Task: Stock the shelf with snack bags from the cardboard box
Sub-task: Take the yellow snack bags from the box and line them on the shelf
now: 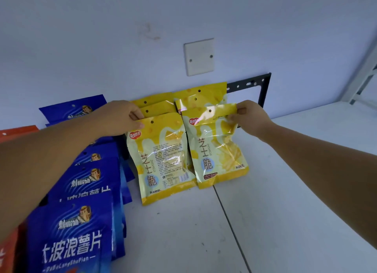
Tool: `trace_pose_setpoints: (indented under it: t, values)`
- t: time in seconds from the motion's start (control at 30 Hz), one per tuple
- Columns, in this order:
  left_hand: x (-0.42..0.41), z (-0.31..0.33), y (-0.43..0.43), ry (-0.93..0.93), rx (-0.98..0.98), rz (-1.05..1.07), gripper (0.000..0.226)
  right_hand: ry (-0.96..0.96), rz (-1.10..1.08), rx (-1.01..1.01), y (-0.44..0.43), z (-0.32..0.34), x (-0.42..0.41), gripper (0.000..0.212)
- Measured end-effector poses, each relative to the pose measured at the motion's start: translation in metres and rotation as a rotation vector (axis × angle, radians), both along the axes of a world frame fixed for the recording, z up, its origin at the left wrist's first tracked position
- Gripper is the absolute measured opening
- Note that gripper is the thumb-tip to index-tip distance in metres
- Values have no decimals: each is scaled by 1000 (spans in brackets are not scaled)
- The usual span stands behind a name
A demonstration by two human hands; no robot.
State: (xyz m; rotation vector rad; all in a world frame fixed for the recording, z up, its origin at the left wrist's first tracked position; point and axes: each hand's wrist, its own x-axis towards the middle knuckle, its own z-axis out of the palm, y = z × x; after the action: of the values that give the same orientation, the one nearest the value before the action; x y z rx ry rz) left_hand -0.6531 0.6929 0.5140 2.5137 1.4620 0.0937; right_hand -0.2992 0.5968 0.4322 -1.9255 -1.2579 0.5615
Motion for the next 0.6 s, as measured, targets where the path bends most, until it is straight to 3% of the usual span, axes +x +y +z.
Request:
trace_pose_setpoints:
  t: [0.1, 0.23, 0.5, 0.6]
  values:
    - [-2, 4, -9, -53, 75, -6, 40, -56, -59, 46, -12, 4, 3, 52]
    - [1, 10, -33, -95, 106, -68, 36, -91, -38, 87, -36, 11, 5, 36]
    - [23, 10, -93, -159, -21, -219, 26, -72, 53, 85, -113, 23, -21, 5]
    - [36, 8, -119, -167, -32, -283, 24, -31, 31, 74, -151, 24, -29, 13]
